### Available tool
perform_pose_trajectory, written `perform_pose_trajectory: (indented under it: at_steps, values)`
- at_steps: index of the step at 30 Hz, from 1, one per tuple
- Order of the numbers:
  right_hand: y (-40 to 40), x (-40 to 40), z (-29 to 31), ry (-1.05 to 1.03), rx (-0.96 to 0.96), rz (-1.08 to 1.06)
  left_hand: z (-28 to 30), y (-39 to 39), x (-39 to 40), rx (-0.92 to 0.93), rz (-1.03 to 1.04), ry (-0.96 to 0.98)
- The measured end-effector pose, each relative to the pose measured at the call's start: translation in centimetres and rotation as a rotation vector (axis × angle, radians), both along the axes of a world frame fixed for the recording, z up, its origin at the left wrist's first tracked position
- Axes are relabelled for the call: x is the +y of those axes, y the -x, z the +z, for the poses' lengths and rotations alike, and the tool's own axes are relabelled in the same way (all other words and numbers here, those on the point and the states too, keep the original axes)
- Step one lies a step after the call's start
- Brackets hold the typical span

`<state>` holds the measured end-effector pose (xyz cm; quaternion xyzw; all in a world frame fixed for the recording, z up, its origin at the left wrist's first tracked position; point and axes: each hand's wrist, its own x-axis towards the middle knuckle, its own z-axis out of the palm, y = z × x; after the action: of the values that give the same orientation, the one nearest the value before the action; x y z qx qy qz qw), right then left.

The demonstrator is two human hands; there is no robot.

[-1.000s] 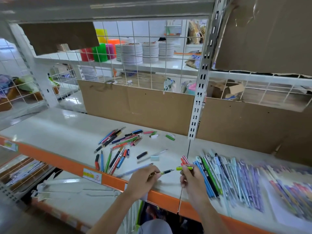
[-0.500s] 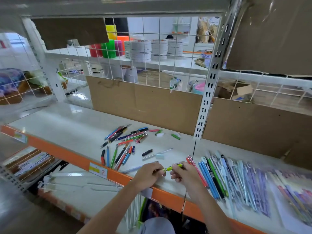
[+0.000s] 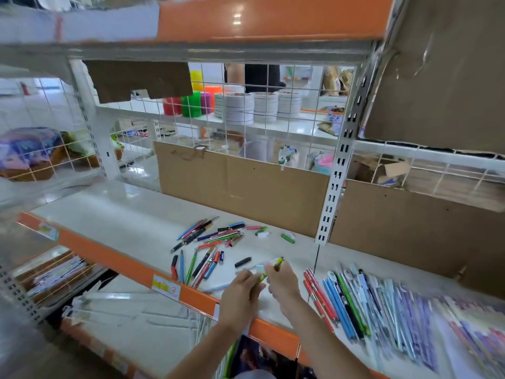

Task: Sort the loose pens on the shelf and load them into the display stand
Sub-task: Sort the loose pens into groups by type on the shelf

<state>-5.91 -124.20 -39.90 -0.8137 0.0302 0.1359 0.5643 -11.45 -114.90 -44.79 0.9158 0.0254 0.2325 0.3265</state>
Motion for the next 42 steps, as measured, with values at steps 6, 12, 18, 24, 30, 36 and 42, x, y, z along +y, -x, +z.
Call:
perform_pose_trajectory:
  at_steps: [6, 12, 18, 24, 30, 36, 42]
  values:
    - [-0.7, -2.3, 1.6, 0.293, -0.222, 0.219, 1.5, -0.1, 3.7, 0.098, -0.075, -0.083]
    - [-2.0, -5.5, 0.9, 0.735, -0.318, 0.386, 2.1, -0.3, 9.3, 0.271, 0.228, -0.158]
    - [-2.0, -6.4, 0.3, 1.055, -0.397, 0.423, 2.2, -0.4, 11.0, 0.417, 0.361, -0.21]
    - [-2.0, -2.3, 0.4, 0.793, -0.533, 0.525, 0.8, -0.5, 10.0, 0.287, 0.399, -0.207]
    - [-3.3, 5.0, 0.1, 0.667, -0.63, 0.655, 0.4, -0.4, 9.7, 0.239, 0.397, -0.193]
    - [-5.3, 9.9, -1.3, 0.777, -0.654, 0.794, 0.5, -0.6, 9.6, 0.281, 0.407, -0.246]
    - [-5.4, 10.8, -1.3, 0.925, -0.667, 0.698, 0.8, -0.6, 9.5, 0.326, 0.415, -0.273]
